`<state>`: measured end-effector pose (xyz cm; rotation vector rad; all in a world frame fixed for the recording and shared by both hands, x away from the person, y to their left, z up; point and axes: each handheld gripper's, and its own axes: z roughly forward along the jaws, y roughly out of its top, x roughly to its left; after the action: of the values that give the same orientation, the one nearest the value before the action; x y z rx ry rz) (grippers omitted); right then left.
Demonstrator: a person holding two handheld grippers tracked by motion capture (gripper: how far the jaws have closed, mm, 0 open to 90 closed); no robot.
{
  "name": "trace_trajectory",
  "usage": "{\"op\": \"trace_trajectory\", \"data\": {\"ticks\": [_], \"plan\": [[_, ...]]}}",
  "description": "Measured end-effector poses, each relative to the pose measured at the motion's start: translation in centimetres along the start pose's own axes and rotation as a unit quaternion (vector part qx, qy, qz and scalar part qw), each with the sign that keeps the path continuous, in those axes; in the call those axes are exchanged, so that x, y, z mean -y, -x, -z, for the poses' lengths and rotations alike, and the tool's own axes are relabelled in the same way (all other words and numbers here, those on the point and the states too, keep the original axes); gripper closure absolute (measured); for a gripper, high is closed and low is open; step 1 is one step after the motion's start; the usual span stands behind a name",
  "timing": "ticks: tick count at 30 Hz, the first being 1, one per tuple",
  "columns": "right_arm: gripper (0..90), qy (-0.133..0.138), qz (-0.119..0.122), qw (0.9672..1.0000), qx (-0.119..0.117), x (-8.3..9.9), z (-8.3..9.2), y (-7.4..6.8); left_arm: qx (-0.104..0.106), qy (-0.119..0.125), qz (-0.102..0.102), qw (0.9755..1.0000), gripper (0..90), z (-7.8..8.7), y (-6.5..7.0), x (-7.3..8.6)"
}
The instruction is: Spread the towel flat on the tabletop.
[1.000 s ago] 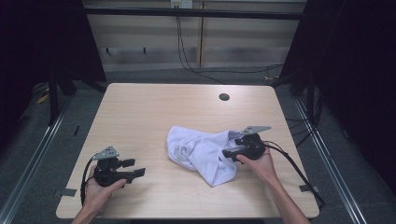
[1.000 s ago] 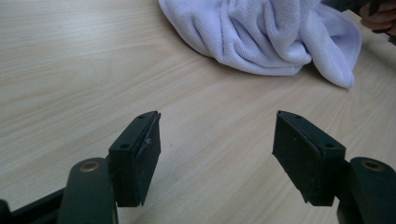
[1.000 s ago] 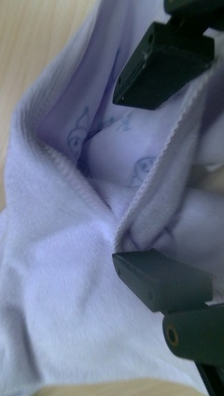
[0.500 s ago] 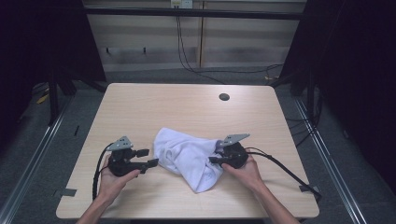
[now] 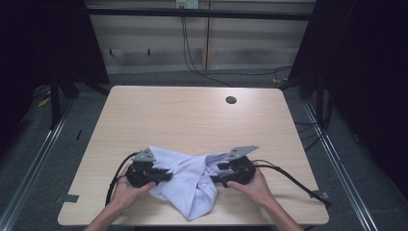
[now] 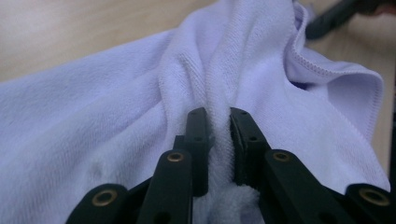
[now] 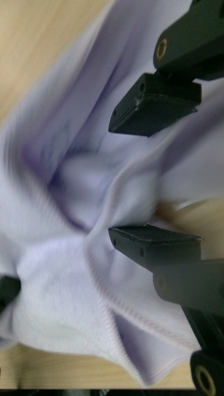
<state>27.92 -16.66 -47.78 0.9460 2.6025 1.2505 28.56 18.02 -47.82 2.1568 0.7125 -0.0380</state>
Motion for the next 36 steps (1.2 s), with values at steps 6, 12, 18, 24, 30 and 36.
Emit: {"op": "trace_trajectory", "data": {"ticks": [6, 12, 18, 24, 30, 36], "plan": [[40.4, 0.051, -0.043, 0.9957, 0.064, 4.1, 6.3, -1.2, 0.024, 0.004, 0.013, 0.9996, 74.8, 1.5, 1.5, 1.7], [41.6, 0.078, -0.055, 0.9939, 0.056, 5.5, 6.9, -5.1, 0.041, 0.031, 0.008, 0.9986, 61.2, 2.0, 2.0, 0.5], [37.0, 0.056, -0.031, 0.9975, 0.028, 3.0, 2.6, -5.0, 0.041, 0.037, -0.023, 0.9982, 50.0, 0.1, 2.4, -3.1], [33.4, 0.062, -0.033, 0.9975, -0.009, 1.5, 0.4, -4.8, 0.05, 0.014, -0.01, 0.9986, 46.0, -2.7, 1.3, -4.3], [44.0, 0.019, -0.004, 0.9998, -0.007, 1.5, -2.7, -6.1, 0.057, -0.01, -0.02, 0.9981, 65.8, -4.1, 2.0, -3.6], [75.6, 0.012, -0.005, 0.9998, 0.015, 1.6, -2.5, -5.8, 0.08, 0.06, -0.012, 0.9949, 85.2, -2.0, 1.8, -4.2]]}}
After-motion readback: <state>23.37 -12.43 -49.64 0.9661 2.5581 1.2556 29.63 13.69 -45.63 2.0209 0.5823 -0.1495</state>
